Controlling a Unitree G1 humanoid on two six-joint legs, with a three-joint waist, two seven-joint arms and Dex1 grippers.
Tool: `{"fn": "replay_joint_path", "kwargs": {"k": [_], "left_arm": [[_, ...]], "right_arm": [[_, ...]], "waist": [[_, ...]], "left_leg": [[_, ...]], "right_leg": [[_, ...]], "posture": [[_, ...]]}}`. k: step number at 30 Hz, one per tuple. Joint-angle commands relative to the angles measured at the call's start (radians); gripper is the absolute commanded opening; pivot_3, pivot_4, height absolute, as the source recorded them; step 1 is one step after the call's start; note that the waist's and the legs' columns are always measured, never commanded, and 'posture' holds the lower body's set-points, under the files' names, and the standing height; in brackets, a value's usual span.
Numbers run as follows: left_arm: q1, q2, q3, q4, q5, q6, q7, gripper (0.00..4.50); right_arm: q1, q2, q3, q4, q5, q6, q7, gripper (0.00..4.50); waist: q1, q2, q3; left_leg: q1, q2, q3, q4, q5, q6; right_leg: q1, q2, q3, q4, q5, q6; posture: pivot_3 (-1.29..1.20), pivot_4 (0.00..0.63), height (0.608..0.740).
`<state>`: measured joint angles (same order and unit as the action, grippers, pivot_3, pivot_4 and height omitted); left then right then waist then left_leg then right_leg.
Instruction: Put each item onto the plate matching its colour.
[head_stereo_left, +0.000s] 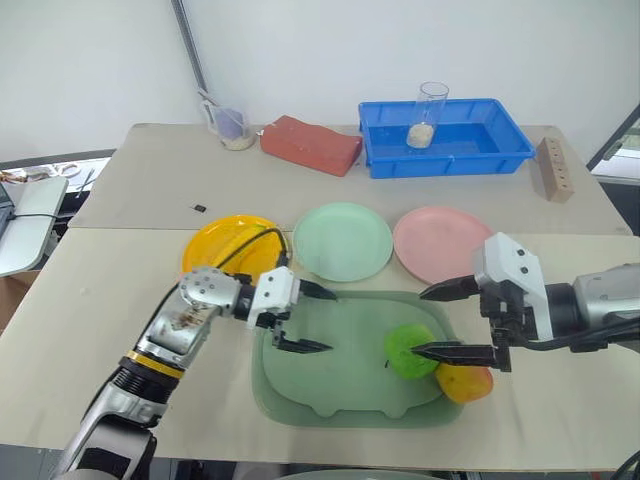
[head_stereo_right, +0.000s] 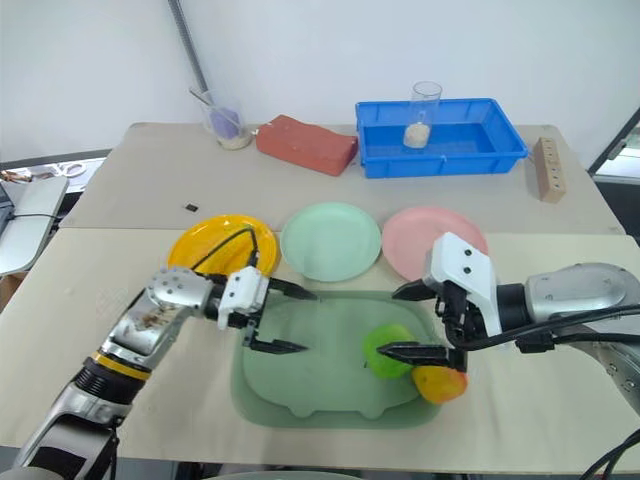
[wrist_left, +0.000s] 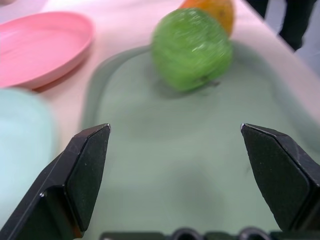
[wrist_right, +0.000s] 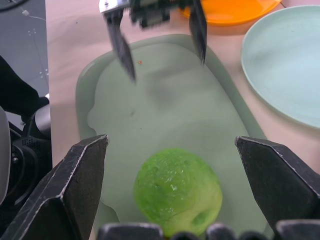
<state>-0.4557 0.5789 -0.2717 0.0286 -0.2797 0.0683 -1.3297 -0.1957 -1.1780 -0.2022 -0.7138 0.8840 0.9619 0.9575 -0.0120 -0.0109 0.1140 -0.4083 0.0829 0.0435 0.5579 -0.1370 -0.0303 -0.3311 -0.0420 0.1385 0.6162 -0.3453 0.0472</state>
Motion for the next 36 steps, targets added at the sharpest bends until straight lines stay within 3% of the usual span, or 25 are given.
{"fn": "replay_joint_path", "kwargs": {"k": [1,7,15,32,36], "left_arm": [[-0.045,0.002,0.054,0.008,-0.036,0.005,-0.003,4.44],[0.042,0.080,0.112,-0.212,-0.140,0.113,-0.028,4.44],[0.202,0.188,0.189,-0.473,-0.238,0.203,0.018,4.44],[0.293,0.191,0.223,-0.565,-0.229,0.202,0.140,4.44],[0.278,0.190,0.222,-0.544,-0.222,0.197,0.155,4.50]], "right_arm": [[0.019,-0.022,-0.009,-0.004,-0.058,-0.057,0.019,4.50],[0.047,-0.016,0.130,0.009,-0.185,-0.142,0.055,4.50],[-0.024,-0.003,0.298,0.075,-0.342,-0.194,0.068,4.50],[-0.133,0.096,0.457,0.201,-0.524,-0.252,0.102,4.50],[-0.156,0.129,0.454,0.224,-0.543,-0.260,0.098,3.38]], "waist": [[0.001,0.000,0.000],[-0.008,0.001,0.000],[-0.002,0.001,0.000],[-0.001,0.000,-0.001],[0.000,0.000,-0.001]], "left_leg": [[0.000,0.000,0.000,0.000,0.000,0.000],[0.000,0.000,0.000,0.000,0.000,0.000],[0.002,0.001,0.000,0.001,0.000,0.000],[0.002,0.001,0.000,0.001,0.000,0.000],[0.002,0.001,0.000,0.001,0.000,0.000]], "right_leg": [[0.000,0.000,-0.001,0.000,0.000,0.000],[0.000,0.000,-0.001,0.001,0.000,0.000],[0.000,0.000,-0.001,0.003,0.000,0.000],[0.001,0.000,-0.001,0.002,-0.001,-0.001],[0.001,0.000,-0.001,0.002,-0.001,-0.001]], "posture": [[0.00,0.150,0.740],[0.00,0.150,0.740],[0.00,0.150,0.740],[0.00,0.150,0.740],[0.00,0.150,0.740]]}}
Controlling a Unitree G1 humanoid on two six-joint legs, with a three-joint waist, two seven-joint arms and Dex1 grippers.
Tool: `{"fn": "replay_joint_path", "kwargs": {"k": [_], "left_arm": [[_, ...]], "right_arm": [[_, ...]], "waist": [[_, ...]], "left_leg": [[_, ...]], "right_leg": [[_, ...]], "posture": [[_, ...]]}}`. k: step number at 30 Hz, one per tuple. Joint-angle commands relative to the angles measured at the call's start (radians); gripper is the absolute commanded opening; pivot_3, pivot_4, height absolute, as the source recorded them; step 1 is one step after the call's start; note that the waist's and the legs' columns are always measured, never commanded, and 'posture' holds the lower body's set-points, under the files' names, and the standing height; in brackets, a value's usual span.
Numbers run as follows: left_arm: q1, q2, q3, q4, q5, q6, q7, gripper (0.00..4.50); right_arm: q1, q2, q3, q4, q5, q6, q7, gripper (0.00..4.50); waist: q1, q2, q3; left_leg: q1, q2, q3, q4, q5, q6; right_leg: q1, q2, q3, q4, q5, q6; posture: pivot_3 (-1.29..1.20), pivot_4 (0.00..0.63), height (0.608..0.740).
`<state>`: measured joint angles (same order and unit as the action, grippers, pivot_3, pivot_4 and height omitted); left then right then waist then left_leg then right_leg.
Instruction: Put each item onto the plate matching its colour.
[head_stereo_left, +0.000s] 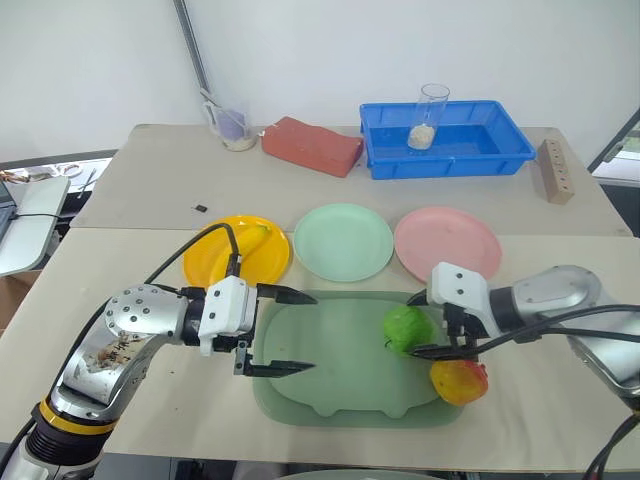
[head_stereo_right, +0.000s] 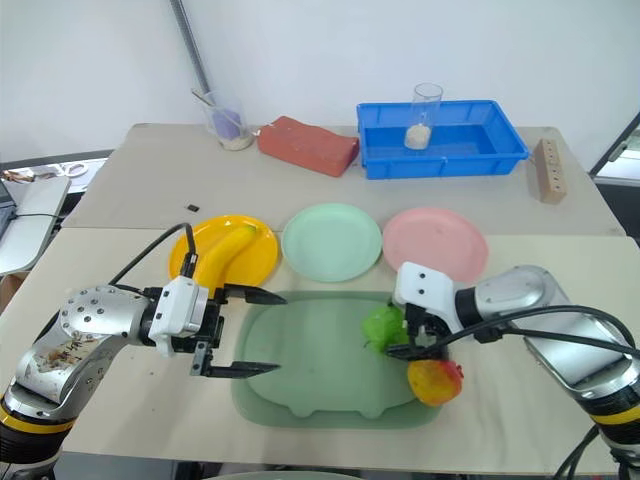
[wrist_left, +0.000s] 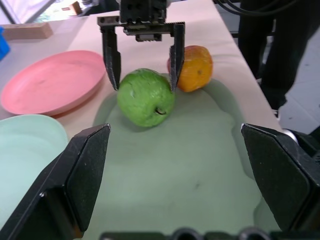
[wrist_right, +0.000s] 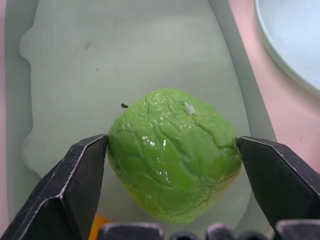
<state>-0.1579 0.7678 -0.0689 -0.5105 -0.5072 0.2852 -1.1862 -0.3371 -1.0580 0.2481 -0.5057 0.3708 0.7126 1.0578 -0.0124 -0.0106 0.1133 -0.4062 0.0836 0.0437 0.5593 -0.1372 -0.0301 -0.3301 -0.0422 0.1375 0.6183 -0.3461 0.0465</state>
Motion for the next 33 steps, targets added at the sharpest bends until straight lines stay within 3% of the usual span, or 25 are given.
{"fn": "replay_joint_path", "kwargs": {"k": [1,2,6,10,14,20,24,25,28,33], "left_arm": [[-0.024,0.003,0.019,0.002,0.010,-0.025,0.011,4.50],[-0.036,-0.005,0.017,0.016,0.021,-0.029,0.024,4.50],[-0.058,-0.022,0.018,0.037,0.040,-0.029,0.063,4.50],[-0.052,-0.033,0.049,0.038,0.031,0.004,0.130,4.50],[-0.032,-0.087,0.124,0.031,-0.014,0.142,0.307,4.50],[-0.021,-0.150,0.206,0.037,-0.101,0.297,0.459,4.50],[-0.008,-0.152,0.207,0.029,-0.101,0.306,0.469,4.50],[-0.004,-0.151,0.203,0.022,-0.096,0.302,0.471,4.50],[0.002,-0.153,0.193,0.012,-0.082,0.293,0.481,4.50],[0.011,-0.154,0.192,0.010,-0.082,0.288,0.482,4.50]], "right_arm": [[-0.021,0.014,0.003,0.022,-0.034,-0.012,-0.001,3.14],[-0.027,0.014,0.001,0.027,-0.035,-0.020,0.008,2.94],[-0.050,0.023,-0.018,0.033,-0.012,-0.015,0.028,2.82],[-0.158,0.115,-0.064,0.054,0.086,0.086,0.006,2.80],[-0.365,0.309,-0.054,0.224,0.081,0.160,-0.101,2.80],[-0.529,0.493,0.023,0.589,-0.091,0.000,-0.204,2.80],[-0.613,0.598,0.036,0.839,-0.172,-0.111,-0.242,2.80],[-0.628,0.619,0.035,0.892,-0.184,-0.133,-0.244,3.56],[-0.657,0.653,0.023,0.999,-0.211,-0.188,-0.241,4.45],[-0.679,0.653,-0.012,1.046,-0.217,-0.219,-0.221,4.45]], "waist": [[0.000,0.000,0.000],[0.000,0.000,0.000],[-0.001,0.000,0.000],[-0.007,0.000,0.000],[-0.015,0.000,0.000],[0.001,-0.002,-0.002],[-0.002,-0.001,-0.002],[-0.001,-0.001,-0.002],[-0.001,-0.001,-0.002],[-0.002,-0.001,-0.002]], "left_leg": [[0.000,0.000,0.000,0.000,0.000,0.000],[0.000,0.000,0.000,0.000,0.000,0.000],[0.000,0.000,0.000,0.000,0.000,0.000],[0.000,0.000,0.000,0.000,0.000,0.000],[0.000,0.000,-0.001,0.000,0.000,0.000],[0.000,0.000,-0.004,0.001,0.000,0.000],[0.001,0.000,-0.004,0.001,0.000,0.000],[0.001,0.000,-0.004,0.000,0.000,0.000],[0.000,0.000,-0.004,-0.001,0.000,0.000],[0.001,0.000,-0.004,-0.001,0.000,0.000]], "right_leg": [[0.000,0.000,0.000,0.000,0.000,0.000],[0.000,0.000,0.000,0.000,0.000,0.000],[0.000,0.000,0.000,0.000,0.000,0.000],[-0.001,0.000,0.000,0.002,0.000,0.000],[0.001,0.002,0.000,0.008,0.000,0.000],[-0.003,0.002,-0.003,0.008,0.000,-0.001],[-0.004,0.002,-0.003,0.010,0.000,-0.001],[-0.004,0.002,-0.003,0.010,0.000,-0.001],[-0.004,0.002,-0.005,0.010,0.000,-0.001],[-0.004,0.002,-0.005,0.010,0.000,-0.001]], "posture": [[0.00,0.150,0.740],[0.00,0.150,0.740],[0.00,0.150,0.740],[0.00,0.150,0.740],[0.00,0.150,0.740],[0.00,0.150,0.740],[0.00,0.150,0.740],[0.00,0.150,0.740],[0.00,0.150,0.740],[0.00,0.150,0.740]]}}
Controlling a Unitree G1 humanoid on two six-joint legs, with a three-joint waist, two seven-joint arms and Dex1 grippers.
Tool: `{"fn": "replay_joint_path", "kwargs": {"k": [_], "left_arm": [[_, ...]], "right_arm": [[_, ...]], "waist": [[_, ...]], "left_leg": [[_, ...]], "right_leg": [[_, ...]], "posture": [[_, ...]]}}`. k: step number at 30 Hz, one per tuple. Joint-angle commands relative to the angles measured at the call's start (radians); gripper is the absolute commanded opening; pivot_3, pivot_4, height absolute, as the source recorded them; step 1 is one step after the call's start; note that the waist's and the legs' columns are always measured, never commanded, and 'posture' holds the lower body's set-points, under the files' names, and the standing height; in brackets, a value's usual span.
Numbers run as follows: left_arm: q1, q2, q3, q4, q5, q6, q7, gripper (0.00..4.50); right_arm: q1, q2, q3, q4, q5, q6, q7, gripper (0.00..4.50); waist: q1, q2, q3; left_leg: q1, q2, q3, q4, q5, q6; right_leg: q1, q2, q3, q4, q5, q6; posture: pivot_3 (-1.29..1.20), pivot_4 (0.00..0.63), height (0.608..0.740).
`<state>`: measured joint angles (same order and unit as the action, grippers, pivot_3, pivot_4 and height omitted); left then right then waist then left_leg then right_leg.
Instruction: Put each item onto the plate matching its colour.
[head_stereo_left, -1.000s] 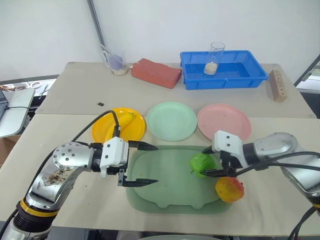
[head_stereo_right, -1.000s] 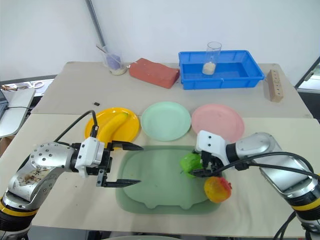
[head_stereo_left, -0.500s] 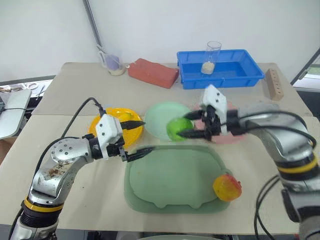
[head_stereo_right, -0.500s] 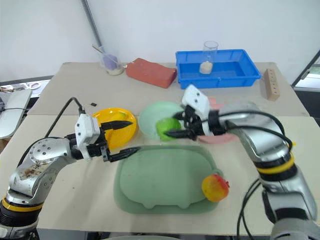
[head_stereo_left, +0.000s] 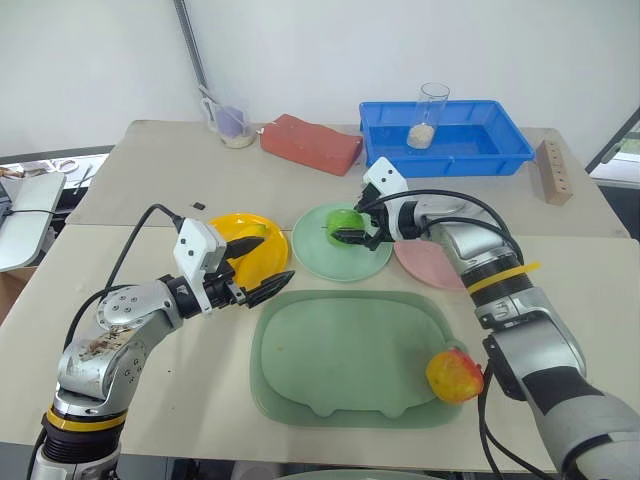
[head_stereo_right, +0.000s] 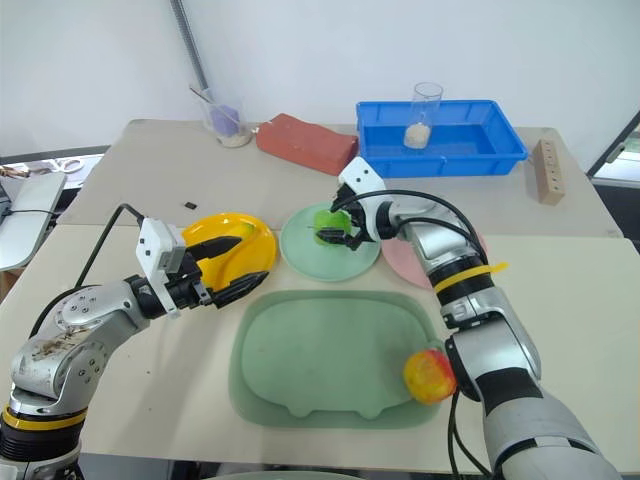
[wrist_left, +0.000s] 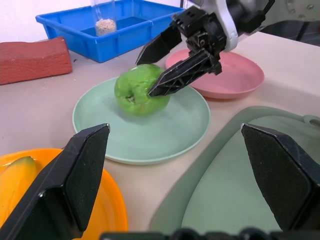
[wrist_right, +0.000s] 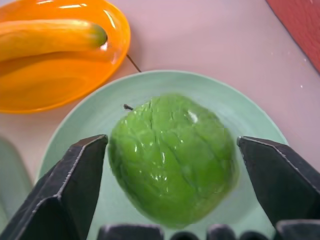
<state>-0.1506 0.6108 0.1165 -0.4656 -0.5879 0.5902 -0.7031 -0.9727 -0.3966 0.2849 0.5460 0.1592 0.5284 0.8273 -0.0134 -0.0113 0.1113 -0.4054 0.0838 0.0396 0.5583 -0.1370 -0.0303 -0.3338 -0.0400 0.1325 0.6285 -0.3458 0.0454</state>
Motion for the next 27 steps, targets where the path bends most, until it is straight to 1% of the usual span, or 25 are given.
{"fn": "replay_joint_path", "kwargs": {"k": [1,4,6,8,10,12,13,16,18,21,24,27], "left_arm": [[0.007,0.004,0.004,-0.036,0.000,-0.020,-0.005,4.50],[0.007,0.011,-0.010,-0.044,-0.003,-0.031,-0.030,4.50],[0.009,0.044,-0.041,-0.070,-0.011,-0.039,-0.100,4.50],[0.017,0.087,-0.078,-0.092,-0.011,-0.062,-0.188,4.50],[0.011,0.125,-0.115,-0.100,-0.005,-0.088,-0.269,4.50],[-0.009,0.147,-0.143,-0.096,-0.001,-0.112,-0.327,4.50],[-0.028,0.150,-0.161,-0.089,0.000,-0.125,-0.357,4.50],[-0.066,0.148,-0.207,-0.071,0.015,-0.168,-0.425,4.50],[-0.081,0.147,-0.237,-0.067,0.025,-0.196,-0.470,4.50],[-0.096,0.148,-0.269,-0.068,0.022,-0.220,-0.526,4.50],[-0.089,0.153,-0.285,-0.068,0.016,-0.240,-0.576,4.50],[-0.074,0.154,-0.293,-0.077,0.019,-0.260,-0.605,4.50]], "right_arm": [[-0.045,-0.014,-0.054,-0.010,-0.007,-0.037,0.014,4.45],[-0.041,-0.065,-0.095,-0.105,0.021,0.009,0.052,4.45],[0.000,-0.133,-0.120,-0.237,0.060,0.054,0.116,4.45],[0.068,-0.227,-0.125,-0.387,0.108,0.113,0.213,4.45],[0.163,-0.332,-0.154,-0.549,0.178,0.159,0.306,4.45],[0.268,-0.435,-0.211,-0.701,0.269,0.217,0.381,4.45],[0.353,-0.513,-0.245,-0.785,0.302,0.227,0.433,4.45],[0.548,-0.659,-0.324,-0.920,0.338,0.193,0.507,4.45],[0.656,-0.707,-0.380,-0.964,0.350,0.167,0.525,4.45],[0.778,-0.768,-0.454,-1.020,0.388,0.190,0.560,4.45],[0.845,-0.822,-0.507,-1.069,0.450,0.250,0.585,4.45],[0.909,-0.843,-0.520,-1.092,0.424,0.192,0.590,4.45]], "waist": [[-0.001,0.000,0.000],[0.000,0.000,0.000],[0.002,0.001,0.000],[0.005,0.001,0.000],[0.010,0.001,0.000],[0.012,0.001,0.000],[0.011,0.001,0.000],[0.012,0.002,0.002],[0.003,0.001,0.002],[-0.010,0.002,0.001],[-0.009,0.002,0.002],[-0.005,0.001,0.002]], "left_leg": [[0.000,0.000,0.000,0.000,0.000,0.000],[0.000,0.000,0.000,0.000,0.000,0.000],[-0.001,0.000,0.000,0.000,0.000,0.000],[-0.001,0.000,0.000,-0.001,0.000,0.000],[0.000,0.000,0.000,-0.001,0.000,0.000],[0.000,0.000,0.000,-0.002,0.000,0.000],[0.000,0.000,0.000,-0.001,0.000,0.000],[-0.001,0.000,0.001,0.000,0.000,0.000],[0.000,0.000,0.000,0.000,0.000,0.000],[0.001,0.000,0.000,0.000,0.000,0.000],[0.001,0.000,-0.001,0.000,0.000,0.000],[0.002,0.000,-0.001,0.000,0.000,0.000]], "right_leg": [[0.000,0.000,0.000,0.000,0.000,0.000],[0.000,0.000,0.000,0.000,0.000,0.000],[-0.001,0.000,0.000,0.000,0.000,0.000],[-0.001,0.000,-0.001,-0.001,0.000,0.000],[0.000,-0.001,-0.003,-0.002,0.000,-0.001],[0.001,-0.001,-0.004,-0.003,-0.001,-0.001],[0.001,-0.002,-0.004,-0.003,-0.001,-0.002],[0.002,-0.003,-0.005,-0.004,-0.001,-0.002],[0.002,-0.003,-0.005,-0.004,-0.001,-0.002],[0.007,-0.003,-0.005,-0.004,-0.002,-0.002],[0.009,-0.003,-0.005,-0.004,-0.002,-0.002],[0.009,-0.003,-0.006,-0.005,-0.002,-0.002]], "posture": [[0.00,0.150,0.740],[0.00,0.150,0.740],[0.00,0.150,0.740],[0.00,0.150,0.740],[0.00,0.150,0.740],[0.00,0.150,0.740],[0.00,0.150,0.740],[0.00,0.150,0.740],[0.00,0.150,0.740],[0.00,0.150,0.740],[0.00,0.150,0.740],[0.00,0.150,0.740]]}}
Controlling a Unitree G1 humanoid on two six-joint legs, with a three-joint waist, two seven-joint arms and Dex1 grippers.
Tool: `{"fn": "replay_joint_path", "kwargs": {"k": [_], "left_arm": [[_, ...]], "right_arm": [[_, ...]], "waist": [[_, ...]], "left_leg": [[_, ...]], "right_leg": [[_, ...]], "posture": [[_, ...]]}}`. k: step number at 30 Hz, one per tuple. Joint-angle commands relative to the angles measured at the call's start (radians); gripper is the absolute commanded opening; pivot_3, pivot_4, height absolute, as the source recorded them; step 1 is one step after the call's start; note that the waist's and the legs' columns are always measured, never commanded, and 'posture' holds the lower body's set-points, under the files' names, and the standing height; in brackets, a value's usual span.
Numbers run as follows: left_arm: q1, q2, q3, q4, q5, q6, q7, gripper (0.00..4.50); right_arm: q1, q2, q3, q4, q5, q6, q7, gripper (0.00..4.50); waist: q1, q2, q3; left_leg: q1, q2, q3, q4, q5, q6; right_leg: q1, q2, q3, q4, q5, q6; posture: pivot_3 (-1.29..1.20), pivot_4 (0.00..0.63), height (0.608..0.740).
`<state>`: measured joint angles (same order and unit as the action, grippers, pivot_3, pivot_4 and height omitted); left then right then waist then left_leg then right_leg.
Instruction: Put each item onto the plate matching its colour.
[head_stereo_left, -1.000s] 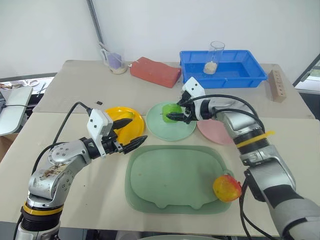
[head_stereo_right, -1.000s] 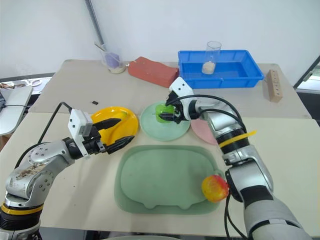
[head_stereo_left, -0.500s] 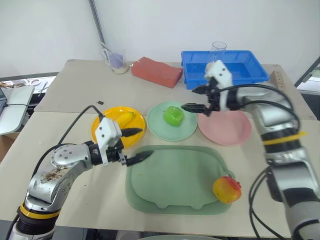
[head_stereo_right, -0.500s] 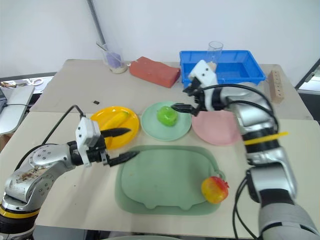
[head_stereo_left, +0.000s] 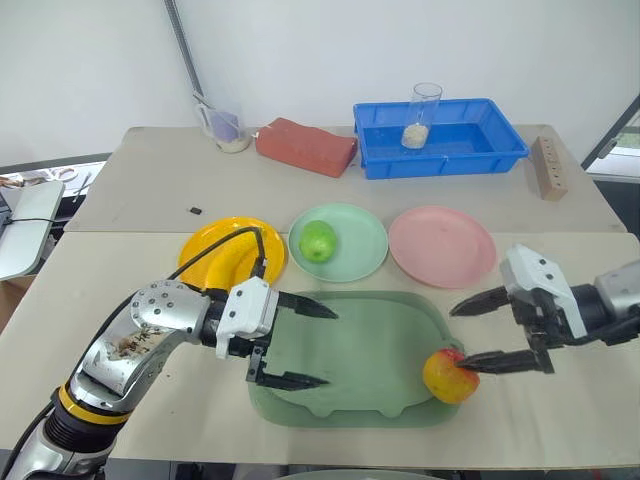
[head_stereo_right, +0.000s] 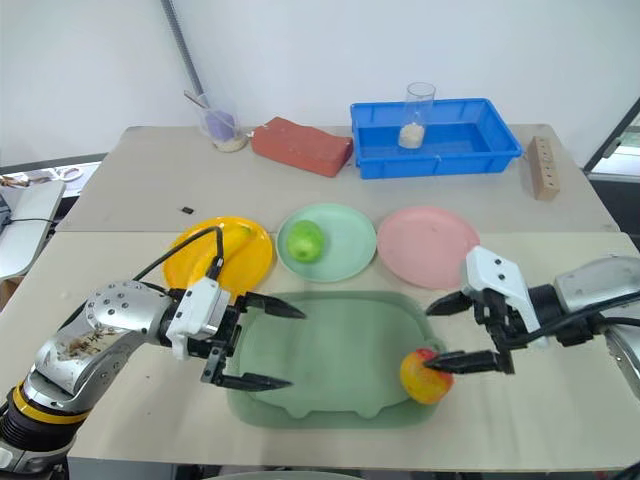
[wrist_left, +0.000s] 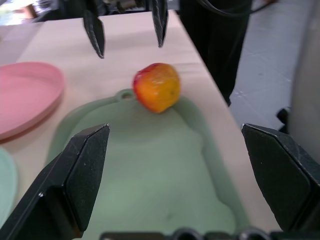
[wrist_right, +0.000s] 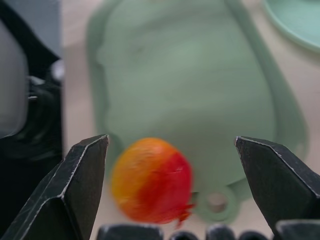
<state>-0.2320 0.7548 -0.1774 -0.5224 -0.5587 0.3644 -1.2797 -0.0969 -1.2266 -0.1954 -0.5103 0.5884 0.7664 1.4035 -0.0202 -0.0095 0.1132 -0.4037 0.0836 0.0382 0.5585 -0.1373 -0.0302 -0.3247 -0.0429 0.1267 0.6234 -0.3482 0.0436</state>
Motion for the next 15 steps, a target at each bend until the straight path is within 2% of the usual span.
{"fn": "replay_joint_path", "kwargs": {"k": [1,9,15], "left_arm": [[0.008,0.007,0.000,-0.025,-0.012,-0.035,-0.031,4.50],[-0.005,-0.012,0.006,-0.057,-0.032,-0.015,-0.004,4.50],[-0.005,-0.023,0.019,-0.064,-0.062,0.034,0.051,4.50]], "right_arm": [[0.050,-0.008,-0.038,-0.040,-0.017,-0.069,0.006,4.45],[0.187,0.016,0.016,-0.026,-0.144,-0.251,-0.034,4.45],[0.187,0.037,0.076,0.020,-0.232,-0.366,-0.061,4.45]], "waist": [[0.002,-0.002,0.000],[0.007,-0.002,0.000],[0.007,-0.001,0.000]], "left_leg": [[0.001,0.000,0.000,0.000,0.000,0.000],[-0.001,0.000,-0.001,0.003,0.000,0.000],[0.000,0.000,-0.002,0.003,-0.001,0.001]], "right_leg": [[-0.001,0.000,-0.001,-0.001,0.000,0.000],[0.004,-0.001,-0.003,-0.009,0.000,0.002],[0.005,-0.001,-0.003,-0.010,0.000,0.002]], "posture": [[0.00,0.150,0.740],[0.00,0.150,0.740],[0.00,0.150,0.740]]}}
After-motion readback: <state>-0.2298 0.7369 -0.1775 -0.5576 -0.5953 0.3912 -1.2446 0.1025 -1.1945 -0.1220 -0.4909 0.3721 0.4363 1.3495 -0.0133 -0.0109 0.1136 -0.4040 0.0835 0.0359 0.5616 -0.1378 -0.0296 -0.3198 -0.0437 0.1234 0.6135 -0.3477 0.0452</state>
